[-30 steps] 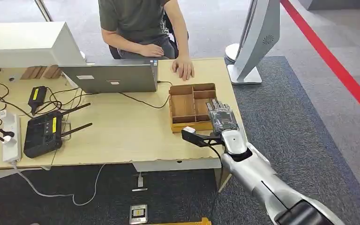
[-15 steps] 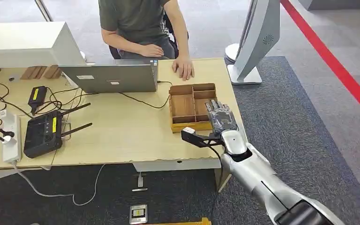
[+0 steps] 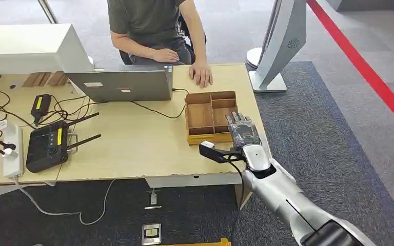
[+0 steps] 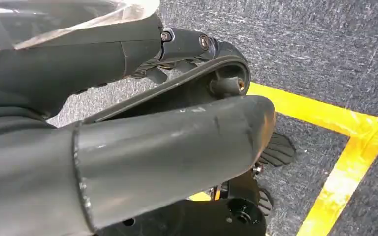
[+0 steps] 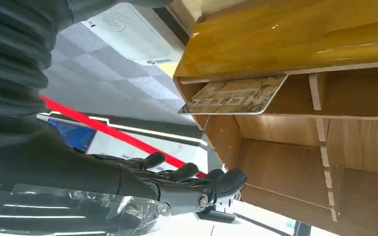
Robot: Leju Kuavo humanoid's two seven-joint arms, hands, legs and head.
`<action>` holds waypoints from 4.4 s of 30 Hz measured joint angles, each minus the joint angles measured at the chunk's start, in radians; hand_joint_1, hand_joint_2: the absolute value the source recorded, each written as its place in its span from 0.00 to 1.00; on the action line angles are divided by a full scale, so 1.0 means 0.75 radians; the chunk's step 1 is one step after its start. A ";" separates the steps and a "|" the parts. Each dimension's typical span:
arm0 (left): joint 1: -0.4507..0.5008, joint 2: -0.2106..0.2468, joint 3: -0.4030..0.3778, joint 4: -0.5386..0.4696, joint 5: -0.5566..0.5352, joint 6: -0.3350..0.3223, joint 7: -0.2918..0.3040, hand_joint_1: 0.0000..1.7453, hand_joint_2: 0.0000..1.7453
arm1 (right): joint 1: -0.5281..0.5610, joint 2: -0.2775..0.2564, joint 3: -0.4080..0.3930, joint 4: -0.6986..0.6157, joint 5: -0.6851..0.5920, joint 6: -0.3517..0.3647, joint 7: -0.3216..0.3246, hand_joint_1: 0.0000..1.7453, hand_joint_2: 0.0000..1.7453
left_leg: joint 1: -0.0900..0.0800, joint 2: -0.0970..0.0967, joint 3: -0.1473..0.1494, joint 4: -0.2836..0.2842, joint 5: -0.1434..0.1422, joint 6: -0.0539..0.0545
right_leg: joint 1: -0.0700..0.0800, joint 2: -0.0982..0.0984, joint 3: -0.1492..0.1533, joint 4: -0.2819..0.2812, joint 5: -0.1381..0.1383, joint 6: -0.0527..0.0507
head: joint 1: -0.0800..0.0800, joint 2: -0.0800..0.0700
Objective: Pass the card to the sensor for recognition and then transmit it.
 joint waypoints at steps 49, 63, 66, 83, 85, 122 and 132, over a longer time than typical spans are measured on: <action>0.000 0.002 0.000 0.000 -0.043 -0.031 0.000 0.00 0.00 | 0.013 -0.024 0.005 0.011 -0.056 0.004 -0.023 1.00 1.00 | 0.000 0.000 0.001 0.000 0.000 0.000 | 0.000 0.000 0.001 0.000 0.000 0.000 | 0.000 0.000; 0.000 0.006 0.000 0.000 -0.046 -0.040 0.004 0.00 0.00 | 0.023 -0.026 -0.002 -0.003 -0.055 -0.036 -0.034 1.00 1.00 | 0.000 0.000 0.001 0.000 0.000 0.000 | 0.000 0.000 0.001 0.000 0.000 0.000 | 0.000 0.000; 0.000 0.006 0.000 0.000 -0.046 -0.039 0.004 0.00 0.00 | 0.023 -0.026 -0.002 -0.004 -0.055 -0.036 -0.034 1.00 1.00 | 0.000 0.000 0.001 0.000 0.000 0.000 | 0.000 0.000 0.001 0.000 0.000 0.000 | 0.000 0.000; 0.000 0.007 0.000 0.000 -0.051 -0.028 0.005 0.00 0.00 | -0.032 -0.038 0.000 -0.341 0.098 0.070 -0.038 1.00 1.00 | 0.001 0.000 0.001 0.000 0.000 -0.001 | 0.001 0.000 0.001 0.000 0.001 -0.001 | 0.000 0.000; 0.000 0.006 0.000 0.000 -0.052 -0.030 0.005 0.00 0.00 | -0.033 -0.041 0.001 -0.356 0.098 0.069 -0.039 1.00 1.00 | 0.001 0.000 0.001 0.000 0.000 -0.001 | 0.001 0.000 0.001 0.000 0.001 -0.001 | -0.001 0.000; -0.004 -0.004 -0.005 0.000 -0.134 -0.044 -0.012 0.00 0.00 | -0.382 0.077 0.153 -0.196 0.223 0.112 -0.078 1.00 1.00 | 0.002 0.000 0.000 0.000 0.001 -0.001 | 0.002 0.000 0.000 0.000 0.001 -0.002 | 0.000 0.000; -0.003 -0.005 -0.005 0.000 -0.132 -0.044 -0.013 0.00 0.00 | -0.391 0.091 0.175 -0.146 0.223 0.108 -0.076 1.00 1.00 | 0.002 0.000 0.000 0.000 0.001 -0.001 | 0.002 0.000 0.000 0.000 0.001 -0.002 | 0.000 0.000</action>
